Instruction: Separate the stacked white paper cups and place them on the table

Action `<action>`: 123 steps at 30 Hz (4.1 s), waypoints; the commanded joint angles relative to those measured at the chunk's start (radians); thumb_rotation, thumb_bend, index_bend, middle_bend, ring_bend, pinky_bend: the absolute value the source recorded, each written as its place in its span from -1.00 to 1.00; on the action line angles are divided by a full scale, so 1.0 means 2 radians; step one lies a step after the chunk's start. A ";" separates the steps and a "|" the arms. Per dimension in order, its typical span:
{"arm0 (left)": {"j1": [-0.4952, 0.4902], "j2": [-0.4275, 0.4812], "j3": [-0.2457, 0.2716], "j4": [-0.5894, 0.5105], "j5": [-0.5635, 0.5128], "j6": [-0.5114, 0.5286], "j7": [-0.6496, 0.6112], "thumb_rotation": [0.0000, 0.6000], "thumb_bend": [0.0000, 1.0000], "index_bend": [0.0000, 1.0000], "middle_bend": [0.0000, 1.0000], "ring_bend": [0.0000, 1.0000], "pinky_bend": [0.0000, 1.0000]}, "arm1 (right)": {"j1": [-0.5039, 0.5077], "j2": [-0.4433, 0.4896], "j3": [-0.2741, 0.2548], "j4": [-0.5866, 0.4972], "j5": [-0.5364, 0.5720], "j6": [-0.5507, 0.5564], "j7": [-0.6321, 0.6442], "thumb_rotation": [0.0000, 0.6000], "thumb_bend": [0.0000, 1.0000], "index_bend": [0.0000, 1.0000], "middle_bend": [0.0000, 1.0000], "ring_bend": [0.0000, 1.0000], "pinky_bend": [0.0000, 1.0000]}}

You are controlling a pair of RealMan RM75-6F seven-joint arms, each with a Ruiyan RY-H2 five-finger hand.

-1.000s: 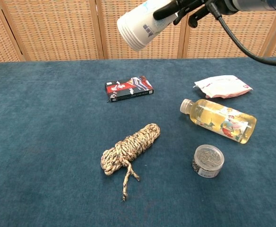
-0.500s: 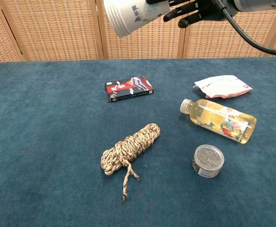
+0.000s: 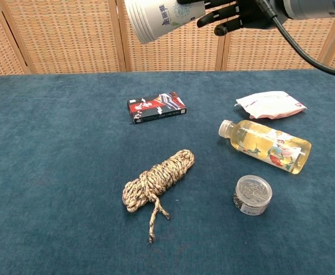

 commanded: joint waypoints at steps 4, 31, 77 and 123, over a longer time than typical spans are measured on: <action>-0.035 -0.017 -0.030 -0.053 0.009 -0.010 -0.142 1.00 -0.59 -1.00 -1.00 -1.00 -1.00 | -0.003 0.007 0.001 -0.005 -0.003 -0.002 0.011 1.00 -0.41 0.50 0.32 0.15 0.60; -0.107 -0.146 -0.055 0.024 0.000 -0.043 -0.440 1.00 -0.59 -0.24 -0.86 -1.00 -1.00 | 0.005 0.014 -0.022 -0.001 -0.008 -0.003 0.023 1.00 -0.40 0.50 0.33 0.15 0.60; -0.192 -0.196 -0.087 0.072 -0.034 -0.102 -0.450 1.00 -0.41 -0.04 -0.74 -1.00 -1.00 | 0.012 0.012 -0.039 0.008 -0.009 -0.008 0.028 1.00 -0.40 0.50 0.33 0.15 0.61; -0.232 -0.231 -0.100 0.083 -0.050 -0.121 -0.437 1.00 -0.25 0.13 -0.73 -1.00 -1.00 | 0.005 0.028 -0.049 0.002 -0.018 -0.024 0.038 1.00 -0.40 0.50 0.33 0.15 0.60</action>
